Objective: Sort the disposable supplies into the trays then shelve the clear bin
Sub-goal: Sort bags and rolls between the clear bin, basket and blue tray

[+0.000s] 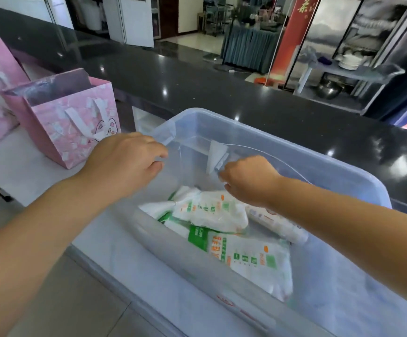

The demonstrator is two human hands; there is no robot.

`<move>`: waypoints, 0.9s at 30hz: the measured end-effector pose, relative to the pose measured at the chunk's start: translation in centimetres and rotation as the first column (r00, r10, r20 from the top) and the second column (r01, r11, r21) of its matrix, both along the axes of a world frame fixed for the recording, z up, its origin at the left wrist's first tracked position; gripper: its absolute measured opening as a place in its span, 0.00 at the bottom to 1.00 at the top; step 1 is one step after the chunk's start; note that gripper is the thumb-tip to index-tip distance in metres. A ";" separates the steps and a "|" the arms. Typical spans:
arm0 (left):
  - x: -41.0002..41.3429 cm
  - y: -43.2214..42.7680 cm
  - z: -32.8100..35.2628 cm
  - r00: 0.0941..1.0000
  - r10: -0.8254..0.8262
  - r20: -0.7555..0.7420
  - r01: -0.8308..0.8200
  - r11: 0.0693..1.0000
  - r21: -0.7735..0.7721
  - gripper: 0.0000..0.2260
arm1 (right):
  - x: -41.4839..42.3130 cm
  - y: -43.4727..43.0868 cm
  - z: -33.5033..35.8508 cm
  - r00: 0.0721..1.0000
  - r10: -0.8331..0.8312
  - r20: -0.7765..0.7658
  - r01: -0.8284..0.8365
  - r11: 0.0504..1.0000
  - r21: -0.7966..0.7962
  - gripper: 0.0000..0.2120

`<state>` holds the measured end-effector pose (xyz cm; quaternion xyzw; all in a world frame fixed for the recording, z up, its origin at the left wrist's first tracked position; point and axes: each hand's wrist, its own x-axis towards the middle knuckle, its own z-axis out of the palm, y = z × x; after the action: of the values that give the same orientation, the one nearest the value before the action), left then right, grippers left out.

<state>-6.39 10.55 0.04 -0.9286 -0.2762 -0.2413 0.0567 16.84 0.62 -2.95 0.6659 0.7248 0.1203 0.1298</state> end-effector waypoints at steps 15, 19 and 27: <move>2.0 8.0 -0.7 0.928 -0.343 -0.149 0.350 0.936 0.024 0.05 | -5.4 7.6 -11.7 0.820 0.007 -0.573 -0.018 1.000 -0.014 0.16; 2.3 8.6 -0.8 0.934 -0.339 -0.116 0.342 0.940 0.005 0.08 | -5.1 7.7 -10.1 0.863 0.133 -0.487 -0.079 0.988 0.129 0.06; 5.5 7.7 -1.5 0.801 -0.424 -0.422 0.326 0.901 -0.287 0.18 | -2.3 4.8 -2.5 0.923 -0.123 -0.365 0.103 0.992 -0.072 0.11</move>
<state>-0.85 18.27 -1.50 -0.9959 -0.0864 0.0157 -0.0201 14.50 5.43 -5.48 0.7137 0.6995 -0.0332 0.0153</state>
